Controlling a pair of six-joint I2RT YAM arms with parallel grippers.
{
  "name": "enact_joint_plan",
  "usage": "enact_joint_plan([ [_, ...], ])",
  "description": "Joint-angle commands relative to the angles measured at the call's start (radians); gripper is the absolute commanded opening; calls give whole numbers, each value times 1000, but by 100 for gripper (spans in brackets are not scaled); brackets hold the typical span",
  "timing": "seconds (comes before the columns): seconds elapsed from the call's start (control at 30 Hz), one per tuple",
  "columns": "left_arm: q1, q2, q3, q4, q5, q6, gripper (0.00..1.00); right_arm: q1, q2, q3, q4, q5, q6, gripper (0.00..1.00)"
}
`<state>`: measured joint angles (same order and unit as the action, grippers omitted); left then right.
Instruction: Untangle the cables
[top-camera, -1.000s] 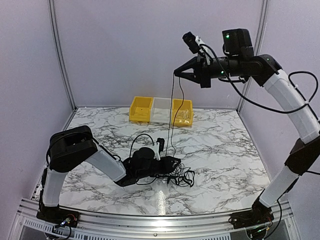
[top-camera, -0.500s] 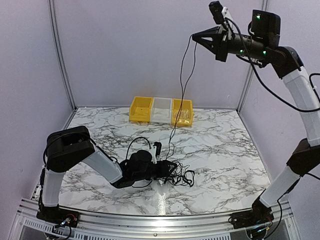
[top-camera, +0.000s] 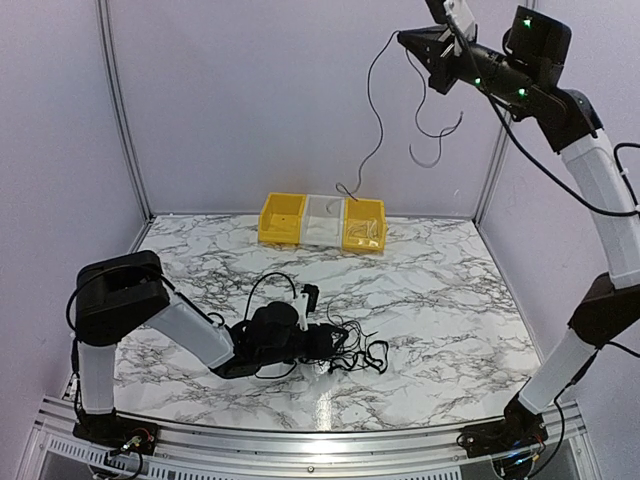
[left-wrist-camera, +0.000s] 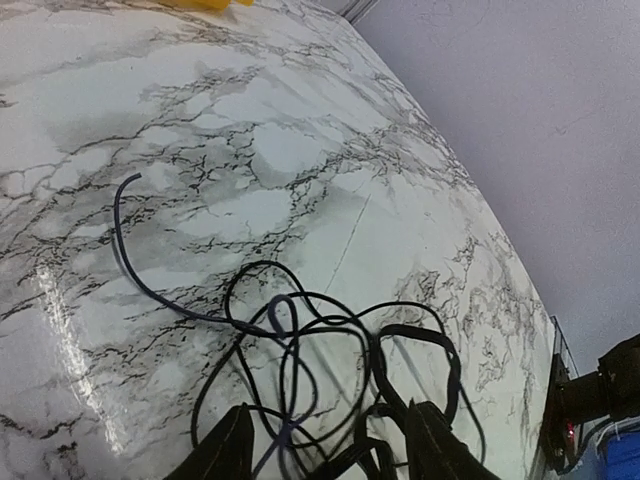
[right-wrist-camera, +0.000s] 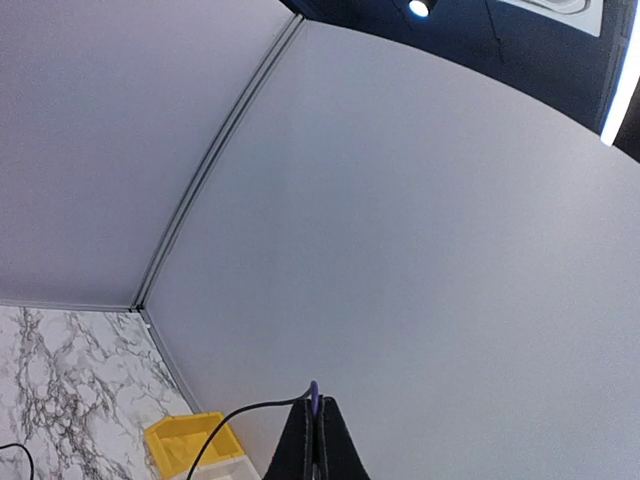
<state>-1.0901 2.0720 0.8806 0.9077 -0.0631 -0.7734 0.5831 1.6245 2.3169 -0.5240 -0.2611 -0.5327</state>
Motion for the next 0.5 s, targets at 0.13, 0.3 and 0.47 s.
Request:
enact_joint_plan([
  [0.13,-49,-262,-20,-252,-216,120,71,-98,-1,-144,101,77,21,0],
  [0.3,-70,-372,-70,-411,-293,135,72,-150,-10,-249,160,63,55,0],
  [0.47,-90,-496,-150,-489,-380,160,72,-160,29,-296,199,84,57,0],
])
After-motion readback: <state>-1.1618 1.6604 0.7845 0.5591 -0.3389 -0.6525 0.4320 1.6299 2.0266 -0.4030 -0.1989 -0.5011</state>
